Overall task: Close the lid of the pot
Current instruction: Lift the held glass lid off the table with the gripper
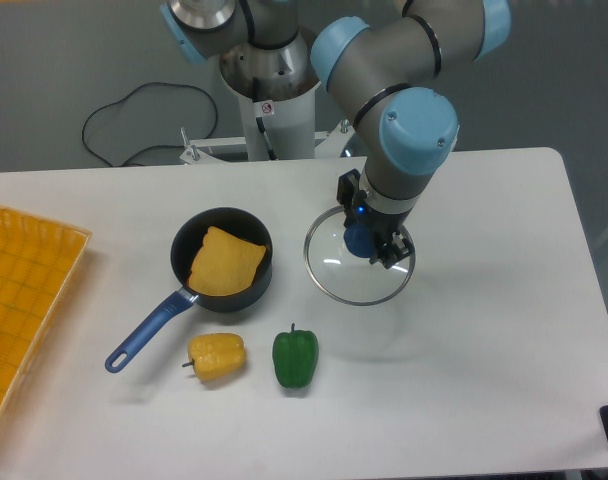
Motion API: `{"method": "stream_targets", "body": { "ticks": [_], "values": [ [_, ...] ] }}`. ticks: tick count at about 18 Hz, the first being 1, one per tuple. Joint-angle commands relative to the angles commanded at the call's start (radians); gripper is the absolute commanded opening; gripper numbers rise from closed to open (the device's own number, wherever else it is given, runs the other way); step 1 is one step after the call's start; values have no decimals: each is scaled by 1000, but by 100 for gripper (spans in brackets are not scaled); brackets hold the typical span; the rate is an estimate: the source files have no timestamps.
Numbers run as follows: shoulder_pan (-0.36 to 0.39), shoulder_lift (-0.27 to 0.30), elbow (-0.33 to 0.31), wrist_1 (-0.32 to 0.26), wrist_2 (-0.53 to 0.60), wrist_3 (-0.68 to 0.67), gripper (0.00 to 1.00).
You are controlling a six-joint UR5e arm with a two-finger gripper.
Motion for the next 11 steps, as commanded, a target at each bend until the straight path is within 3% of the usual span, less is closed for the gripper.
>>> {"method": "stream_targets", "body": {
  "ticks": [11],
  "values": [
    [-6,17,-3,0,-14,-35,51]
  ]
}}
